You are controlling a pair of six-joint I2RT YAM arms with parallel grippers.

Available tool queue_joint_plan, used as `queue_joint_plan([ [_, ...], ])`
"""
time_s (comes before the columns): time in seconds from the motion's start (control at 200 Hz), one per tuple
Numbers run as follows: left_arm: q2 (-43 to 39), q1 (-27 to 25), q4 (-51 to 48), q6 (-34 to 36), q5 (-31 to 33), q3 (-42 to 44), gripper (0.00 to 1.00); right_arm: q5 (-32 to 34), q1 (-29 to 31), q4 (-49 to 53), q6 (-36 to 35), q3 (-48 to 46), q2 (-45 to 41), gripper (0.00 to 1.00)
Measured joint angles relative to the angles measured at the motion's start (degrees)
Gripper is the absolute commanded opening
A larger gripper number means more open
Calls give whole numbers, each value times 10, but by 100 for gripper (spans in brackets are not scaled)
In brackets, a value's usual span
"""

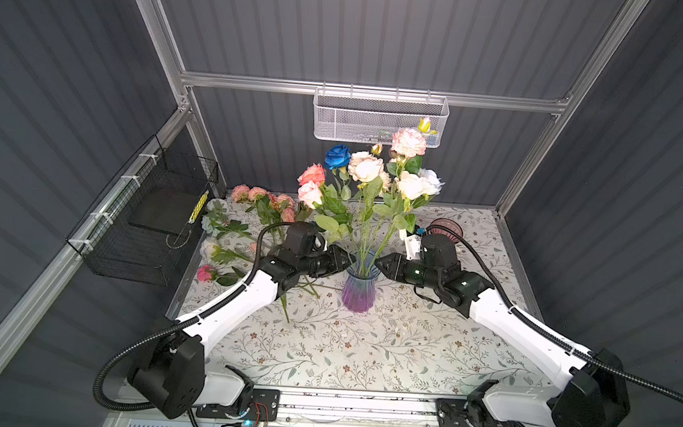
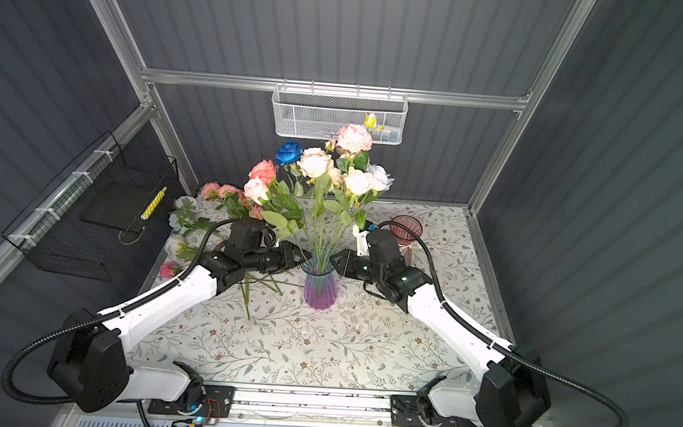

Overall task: Arrange the flowers into the vase
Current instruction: 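Grip the vase neck with both grippers and slide it farther from the robot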

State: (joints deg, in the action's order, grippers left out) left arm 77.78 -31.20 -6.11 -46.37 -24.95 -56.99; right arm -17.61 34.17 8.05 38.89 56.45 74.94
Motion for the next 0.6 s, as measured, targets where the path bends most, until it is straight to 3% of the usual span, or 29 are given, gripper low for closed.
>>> queue_joint_plan([
  [0.285,10,-2,-23,8,12,-22,10,6,-5,5,-1,27,18,8],
  [0.595,66,-2,-16,9,13,-72,3,33,-23,21,-17,57,41,5],
])
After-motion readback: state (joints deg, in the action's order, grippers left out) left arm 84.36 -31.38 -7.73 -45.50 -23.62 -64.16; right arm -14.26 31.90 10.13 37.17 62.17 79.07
